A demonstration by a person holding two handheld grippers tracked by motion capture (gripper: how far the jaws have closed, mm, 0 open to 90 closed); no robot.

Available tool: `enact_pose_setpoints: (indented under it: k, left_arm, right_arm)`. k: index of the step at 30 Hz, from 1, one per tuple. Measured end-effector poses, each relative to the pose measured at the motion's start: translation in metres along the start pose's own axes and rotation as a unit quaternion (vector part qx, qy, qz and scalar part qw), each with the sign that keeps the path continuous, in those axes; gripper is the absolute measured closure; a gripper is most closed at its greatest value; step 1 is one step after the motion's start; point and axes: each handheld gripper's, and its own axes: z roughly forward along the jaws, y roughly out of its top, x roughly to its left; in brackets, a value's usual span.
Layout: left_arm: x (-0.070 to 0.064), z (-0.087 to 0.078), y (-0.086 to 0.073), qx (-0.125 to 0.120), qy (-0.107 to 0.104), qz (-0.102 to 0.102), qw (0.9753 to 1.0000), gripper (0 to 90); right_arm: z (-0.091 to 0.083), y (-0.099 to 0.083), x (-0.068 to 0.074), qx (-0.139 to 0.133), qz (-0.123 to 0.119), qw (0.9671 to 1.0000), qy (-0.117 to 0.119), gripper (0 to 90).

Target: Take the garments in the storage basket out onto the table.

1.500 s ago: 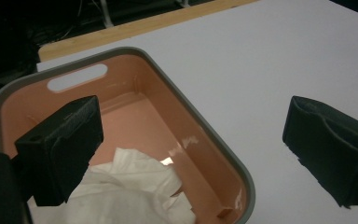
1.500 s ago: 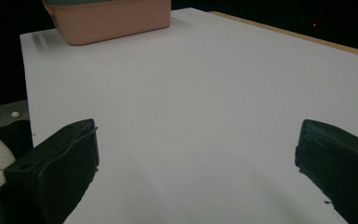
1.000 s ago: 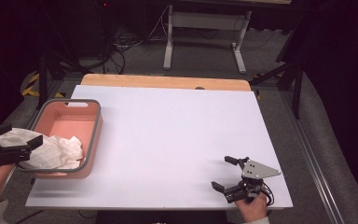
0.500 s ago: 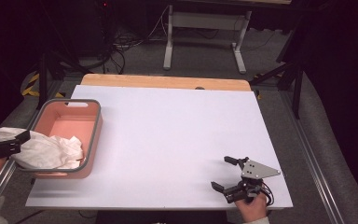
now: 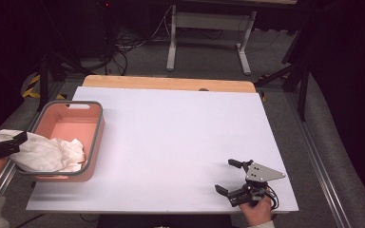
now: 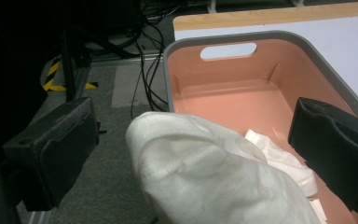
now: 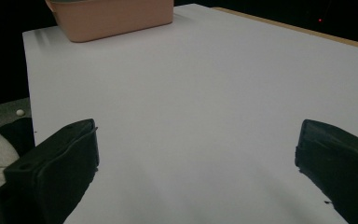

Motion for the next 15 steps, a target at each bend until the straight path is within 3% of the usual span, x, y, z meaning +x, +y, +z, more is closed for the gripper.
enact_pose_setpoints:
  k: [4,8,15]
  left_arm:
    - [0.007,0.007,-0.007,0.009,-0.016,-0.013,0.9997,8.1]
    - [0.011,0.008,-0.012,0.002,-0.046,-0.02,0.9987,21.5]
    - [0.007,0.009,-0.012,0.009,-0.068,-0.001,0.9977,40.5]
  right_arm:
    - [0.0,0.0,0.0,0.0,0.0,1.0,0.0,0.1]
    - [0.0,0.0,0.0,0.002,0.001,1.0,-0.001,0.1]
    - [0.001,0.0,0.0,0.002,0.001,1.0,0.001,0.1]
